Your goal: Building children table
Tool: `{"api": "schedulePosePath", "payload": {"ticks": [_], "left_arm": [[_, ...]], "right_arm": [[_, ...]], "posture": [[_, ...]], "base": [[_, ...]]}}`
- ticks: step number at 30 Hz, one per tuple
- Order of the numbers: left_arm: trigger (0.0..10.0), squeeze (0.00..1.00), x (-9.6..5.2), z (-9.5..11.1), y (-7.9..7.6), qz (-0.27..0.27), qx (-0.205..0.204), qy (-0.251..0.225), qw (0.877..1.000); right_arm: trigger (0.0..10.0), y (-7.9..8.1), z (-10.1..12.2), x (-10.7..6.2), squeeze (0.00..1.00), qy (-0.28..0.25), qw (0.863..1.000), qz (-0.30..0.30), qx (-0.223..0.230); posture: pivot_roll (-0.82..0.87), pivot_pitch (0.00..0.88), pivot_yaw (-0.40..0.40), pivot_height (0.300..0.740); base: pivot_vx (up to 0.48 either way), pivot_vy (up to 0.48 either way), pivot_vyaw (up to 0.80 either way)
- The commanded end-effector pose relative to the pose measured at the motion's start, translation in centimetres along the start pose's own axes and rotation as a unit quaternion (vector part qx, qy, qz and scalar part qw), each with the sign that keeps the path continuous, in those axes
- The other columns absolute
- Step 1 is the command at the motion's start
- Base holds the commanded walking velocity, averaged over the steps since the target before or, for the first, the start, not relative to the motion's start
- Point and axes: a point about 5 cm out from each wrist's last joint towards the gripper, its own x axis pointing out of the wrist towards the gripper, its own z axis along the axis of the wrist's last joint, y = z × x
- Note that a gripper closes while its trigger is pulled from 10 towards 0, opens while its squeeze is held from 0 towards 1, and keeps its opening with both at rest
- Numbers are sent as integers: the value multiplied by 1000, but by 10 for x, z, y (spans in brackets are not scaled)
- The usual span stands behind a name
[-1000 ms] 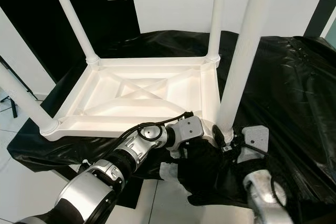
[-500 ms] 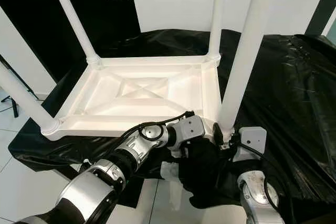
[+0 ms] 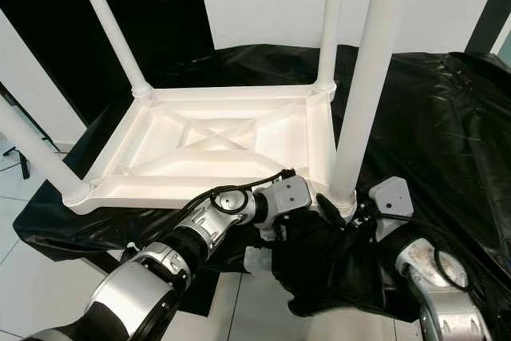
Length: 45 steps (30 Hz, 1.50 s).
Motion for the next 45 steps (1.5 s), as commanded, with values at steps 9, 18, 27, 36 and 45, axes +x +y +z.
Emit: {"api": "schedulePosePath", "payload": {"ticks": [9, 18, 27, 36, 45], "left_arm": [[10000, 0, 4, -44, -27, 64, -52, 93, 992], [10000, 0, 4, -44, -28, 63, -52, 93, 992], [10000, 0, 5, -44, -29, 61, -57, 92, 992], [10000, 0, 4, -49, -33, 55, -59, 96, 992], [10000, 0, 6, -44, -31, 54, -54, 92, 993]], "right_arm": [[0, 8, -10, 2, 0, 25, 997, 74, 18], [0, 62, -11, 0, 0, -26, 989, 57, 136], [0, 60, -13, 2, 0, -34, 969, -131, 208], [0, 47, -14, -13, 0, -22, 961, -222, 161], [10000, 32, -13, -1, 0, -12, 977, -167, 132]], "posture": [[45, 0, 74, 740], [40, 0, 76, 740], [54, 0, 64, 740], [45, 0, 73, 740], [34, 0, 81, 740]], "base": [[0, 0, 0], [0, 0, 0], [0, 0, 0], [0, 0, 0], [0, 0, 0]]}}
